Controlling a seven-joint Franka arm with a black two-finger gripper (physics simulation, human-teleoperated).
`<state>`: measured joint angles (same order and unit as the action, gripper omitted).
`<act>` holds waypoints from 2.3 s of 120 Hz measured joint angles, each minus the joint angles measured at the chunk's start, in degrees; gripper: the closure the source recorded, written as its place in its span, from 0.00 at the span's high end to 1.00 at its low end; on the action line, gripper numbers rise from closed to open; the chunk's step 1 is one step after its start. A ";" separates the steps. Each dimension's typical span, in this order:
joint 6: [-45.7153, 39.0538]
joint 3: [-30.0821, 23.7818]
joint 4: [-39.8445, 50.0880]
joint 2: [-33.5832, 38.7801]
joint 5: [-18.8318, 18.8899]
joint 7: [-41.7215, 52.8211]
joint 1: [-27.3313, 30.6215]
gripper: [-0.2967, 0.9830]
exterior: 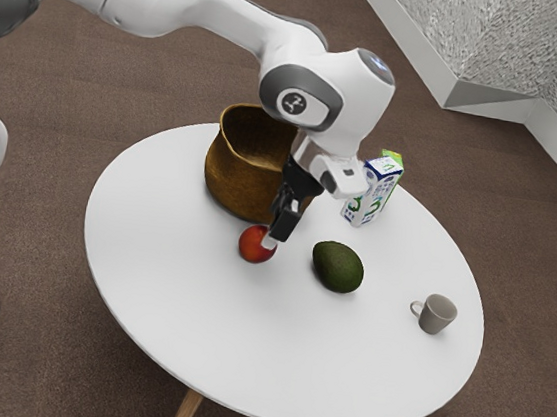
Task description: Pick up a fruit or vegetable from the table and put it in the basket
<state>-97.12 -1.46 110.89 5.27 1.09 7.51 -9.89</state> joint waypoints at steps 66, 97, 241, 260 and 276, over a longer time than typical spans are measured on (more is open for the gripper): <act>-2.97 0.25 3.78 -1.10 -4.68 0.03 3.39 0.77; -3.28 0.33 3.43 -2.18 -4.22 0.24 5.51 0.77; -3.42 0.23 4.52 -6.44 -8.60 0.24 6.67 0.67; -3.45 0.14 4.42 -6.31 -8.34 -0.05 6.42 0.50; -3.54 -0.02 4.35 -6.06 -7.93 -0.46 6.28 0.48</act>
<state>-100.67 -1.49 115.24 -0.78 -6.84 7.05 -3.61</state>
